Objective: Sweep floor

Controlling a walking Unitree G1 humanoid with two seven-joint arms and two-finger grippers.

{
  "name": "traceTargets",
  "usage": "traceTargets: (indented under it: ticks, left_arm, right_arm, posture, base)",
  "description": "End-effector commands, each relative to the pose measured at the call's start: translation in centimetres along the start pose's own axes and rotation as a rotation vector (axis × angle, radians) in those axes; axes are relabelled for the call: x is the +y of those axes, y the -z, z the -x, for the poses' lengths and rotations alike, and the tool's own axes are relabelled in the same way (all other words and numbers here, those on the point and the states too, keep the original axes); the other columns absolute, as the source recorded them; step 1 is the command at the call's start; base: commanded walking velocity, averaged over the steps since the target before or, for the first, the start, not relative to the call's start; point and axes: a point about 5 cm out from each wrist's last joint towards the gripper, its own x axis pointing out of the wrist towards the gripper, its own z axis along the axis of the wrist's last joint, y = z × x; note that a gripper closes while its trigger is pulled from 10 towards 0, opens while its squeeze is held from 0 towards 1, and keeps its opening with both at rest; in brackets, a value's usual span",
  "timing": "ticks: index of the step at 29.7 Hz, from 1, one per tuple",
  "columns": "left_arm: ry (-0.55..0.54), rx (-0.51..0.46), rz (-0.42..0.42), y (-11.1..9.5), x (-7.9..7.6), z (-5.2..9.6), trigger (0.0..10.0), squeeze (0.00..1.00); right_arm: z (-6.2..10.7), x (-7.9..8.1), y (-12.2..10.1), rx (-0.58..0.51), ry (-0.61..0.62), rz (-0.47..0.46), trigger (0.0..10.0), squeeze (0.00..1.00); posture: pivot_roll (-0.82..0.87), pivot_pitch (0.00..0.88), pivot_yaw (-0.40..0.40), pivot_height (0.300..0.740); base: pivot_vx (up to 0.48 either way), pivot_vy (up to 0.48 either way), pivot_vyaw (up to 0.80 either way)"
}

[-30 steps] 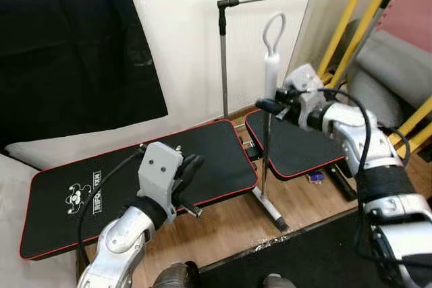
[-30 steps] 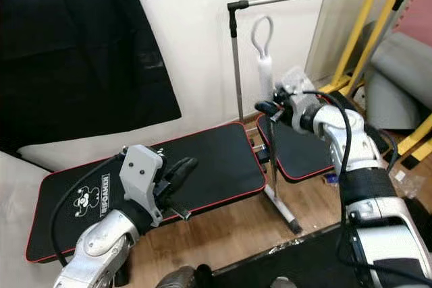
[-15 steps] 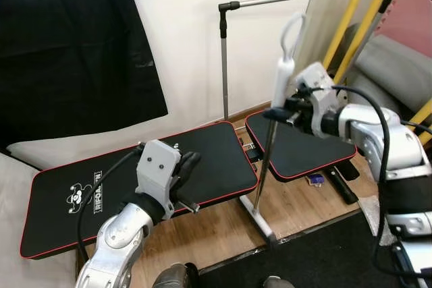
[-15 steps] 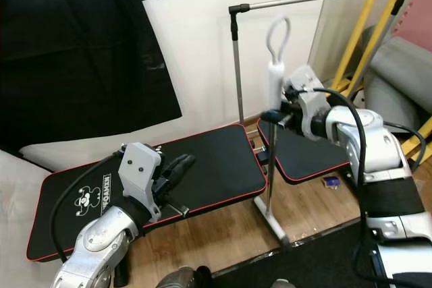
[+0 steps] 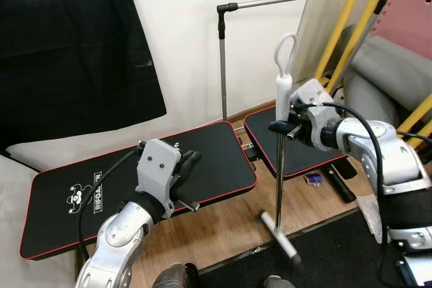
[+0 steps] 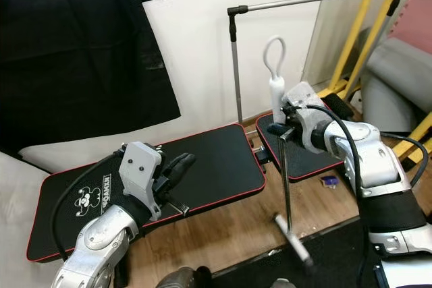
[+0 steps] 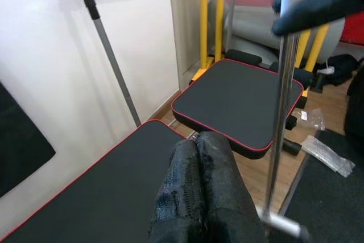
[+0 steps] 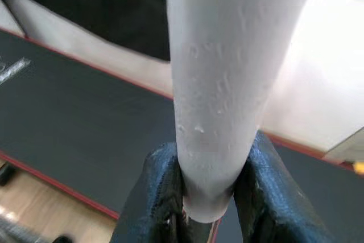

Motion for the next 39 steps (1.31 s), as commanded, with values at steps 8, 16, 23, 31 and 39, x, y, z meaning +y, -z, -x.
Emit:
traceTargets:
  ticks: [8, 16, 23, 31, 39]
  left_arm:
    - [-0.075, -0.04, -0.004, -0.6, 1.0, -0.8, 10.0, 0.0]
    - [-0.087, -0.04, 0.001, -0.4, 1.1, -0.9, 10.0, 0.0]
    - [-0.089, -0.033, 0.014, -0.3, 1.1, -0.9, 10.0, 0.0]
    - [-0.09, -0.032, 0.022, -0.3, 1.1, -1.1, 10.0, 0.0]
    - [-0.099, -0.052, 0.005, -0.7, 1.1, -2.0, 10.0, 0.0]
  right_arm:
    - [-0.1, 3.8, -2.0, -0.167, -0.199, 0.087, 10.0, 0.0]
    - [-0.4, 4.4, -2.3, -0.188, -0.193, 0.202, 10.0, 0.0]
    - [-1.0, 5.1, -2.6, -0.218, -0.167, 0.267, 10.0, 0.0]
    - [-1.4, 5.9, -2.4, -0.225, -0.178, 0.285, 10.0, 0.0]
    - [-1.9, 6.1, -2.8, -0.269, -0.183, 0.315, 10.0, 0.0]
  posture:
    - [-0.08, 0.073, -0.007, 0.74]
    - [-0.08, 0.059, -0.011, 0.74]
    - [-0.08, 0.055, -0.014, 0.74]
    - [-0.08, 0.058, -0.016, 0.74]
    - [-0.09, 0.041, -0.037, 0.74]
  base:
    - [0.0, 0.0, -0.8]
    - [0.0, 0.0, -0.8]
    - [0.0, 0.0, -0.8]
    - [0.0, 0.0, -0.8]
    - [0.0, 0.0, -0.8]
